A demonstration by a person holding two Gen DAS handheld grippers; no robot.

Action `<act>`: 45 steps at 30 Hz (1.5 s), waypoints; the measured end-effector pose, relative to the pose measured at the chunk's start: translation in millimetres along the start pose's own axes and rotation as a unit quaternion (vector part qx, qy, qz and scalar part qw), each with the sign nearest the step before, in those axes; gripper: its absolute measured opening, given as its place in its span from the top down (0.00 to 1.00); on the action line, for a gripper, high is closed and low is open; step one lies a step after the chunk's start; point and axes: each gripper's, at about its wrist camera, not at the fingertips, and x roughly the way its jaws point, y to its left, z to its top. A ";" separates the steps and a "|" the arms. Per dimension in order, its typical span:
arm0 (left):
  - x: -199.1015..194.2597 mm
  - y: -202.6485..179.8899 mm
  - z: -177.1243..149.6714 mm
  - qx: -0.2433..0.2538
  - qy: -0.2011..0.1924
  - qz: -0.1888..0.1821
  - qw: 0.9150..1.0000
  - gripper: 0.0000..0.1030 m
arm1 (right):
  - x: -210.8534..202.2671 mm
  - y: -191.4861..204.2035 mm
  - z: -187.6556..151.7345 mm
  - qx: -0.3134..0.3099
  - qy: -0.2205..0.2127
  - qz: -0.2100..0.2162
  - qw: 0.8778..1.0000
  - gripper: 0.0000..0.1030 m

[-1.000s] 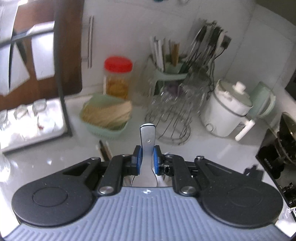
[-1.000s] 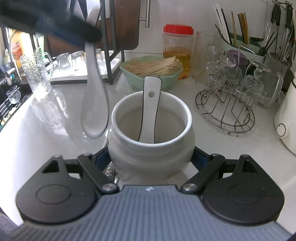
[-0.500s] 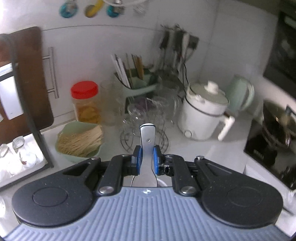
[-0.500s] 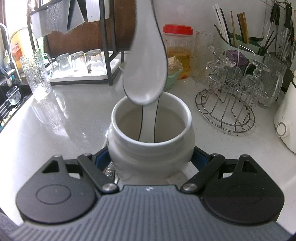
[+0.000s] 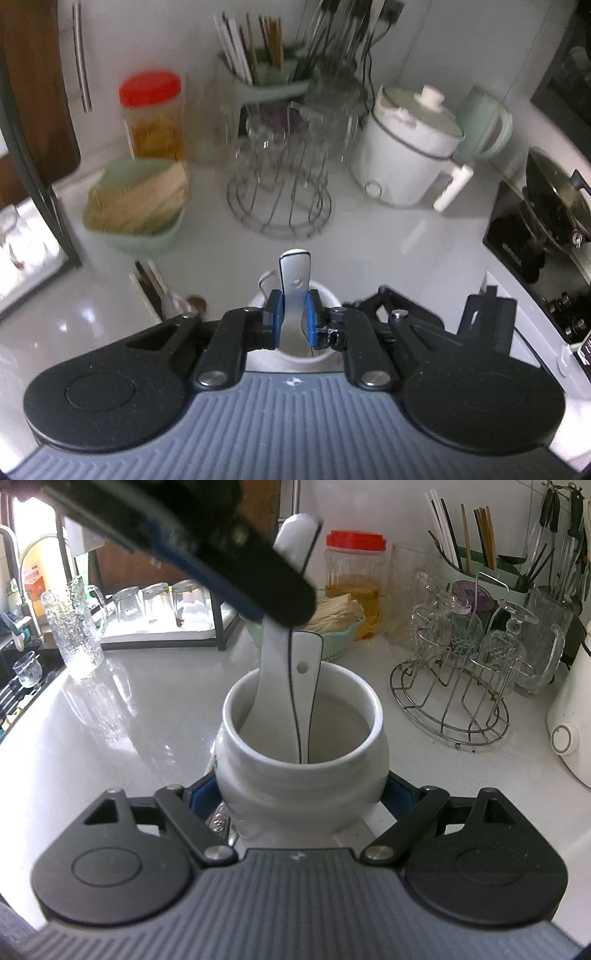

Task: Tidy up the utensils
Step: 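Lower the white spoon into the jar and open the left tool, then move the left tool down to the silver spoon on the counter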

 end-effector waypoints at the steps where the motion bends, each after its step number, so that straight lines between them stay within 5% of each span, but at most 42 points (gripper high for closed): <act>1: 3.8 2.5 2.0 -0.003 0.021 -0.004 1.000 0.85 | 0.0 0.0 0.1 0.000 0.000 0.000 1.000 0.11; 10: 31.5 5.1 15.6 0.018 0.108 -0.030 0.994 0.90 | 1.4 -0.1 1.4 -0.002 -0.001 0.002 1.000 0.11; 22: 43.3 1.6 26.6 0.016 0.130 -0.035 0.991 0.90 | 1.0 0.4 0.4 -0.003 -0.003 0.002 1.000 0.11; 39: -2.2 2.3 22.0 -0.045 0.030 -0.029 0.998 0.89 | 1.8 0.9 1.7 -0.001 -0.003 0.004 1.000 0.11; 45: -28.4 -9.9 12.8 -0.024 -0.024 0.019 0.999 0.89 | 1.4 2.3 0.3 0.002 -0.006 -0.001 1.000 0.12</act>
